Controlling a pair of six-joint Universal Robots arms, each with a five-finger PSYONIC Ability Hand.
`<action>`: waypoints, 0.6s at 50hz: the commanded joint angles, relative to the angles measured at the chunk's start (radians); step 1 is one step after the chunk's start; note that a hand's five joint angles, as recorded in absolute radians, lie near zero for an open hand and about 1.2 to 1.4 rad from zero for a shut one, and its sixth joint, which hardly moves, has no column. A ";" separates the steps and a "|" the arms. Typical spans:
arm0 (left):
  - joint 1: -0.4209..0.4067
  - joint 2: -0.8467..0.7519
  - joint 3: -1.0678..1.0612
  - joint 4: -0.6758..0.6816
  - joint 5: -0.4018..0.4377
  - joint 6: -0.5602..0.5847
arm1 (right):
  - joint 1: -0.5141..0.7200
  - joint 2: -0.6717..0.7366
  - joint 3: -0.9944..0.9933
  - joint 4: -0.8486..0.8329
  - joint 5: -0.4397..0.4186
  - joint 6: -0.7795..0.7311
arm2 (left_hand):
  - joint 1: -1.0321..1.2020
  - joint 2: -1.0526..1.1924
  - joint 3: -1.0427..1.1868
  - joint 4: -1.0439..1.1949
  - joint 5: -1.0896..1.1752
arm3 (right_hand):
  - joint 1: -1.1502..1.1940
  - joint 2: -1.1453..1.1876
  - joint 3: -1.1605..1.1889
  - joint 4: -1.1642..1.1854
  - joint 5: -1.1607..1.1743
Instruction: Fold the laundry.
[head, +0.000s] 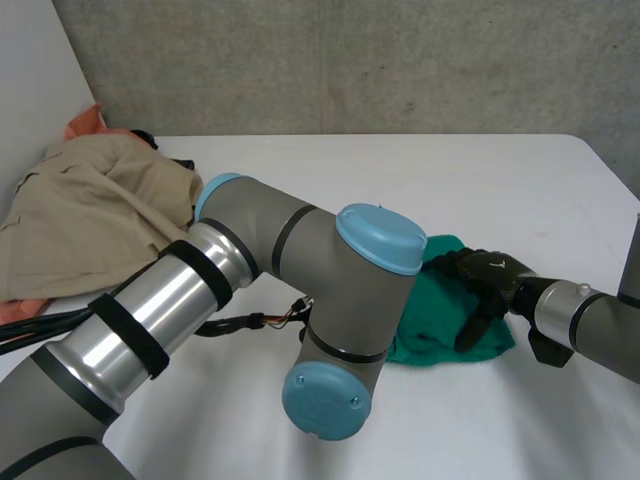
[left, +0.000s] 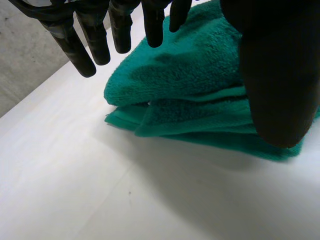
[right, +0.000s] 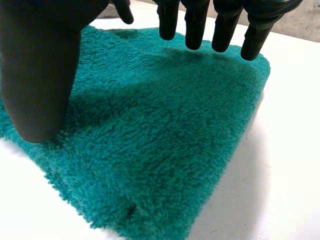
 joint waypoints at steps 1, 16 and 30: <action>-0.006 0.031 -0.018 0.002 -0.004 -0.010 | -0.004 -0.040 -0.006 -0.007 0.028 0.000 | -0.014 -0.028 -0.032 -0.026 -0.049 | -0.043 -0.032 -0.032 -0.036 -0.048; 0.039 0.143 0.044 0.130 0.216 -0.120 | -0.093 -0.140 -0.058 0.009 0.030 0.089 | -0.014 -0.028 -0.032 -0.026 -0.049 | -0.043 -0.032 -0.032 -0.036 -0.048; 0.006 -0.174 0.346 -0.014 0.064 0.064 | -0.093 -0.016 -0.075 0.047 -0.004 -0.003 | -0.014 -0.028 -0.032 -0.026 -0.049 | -0.043 -0.032 -0.032 -0.036 -0.048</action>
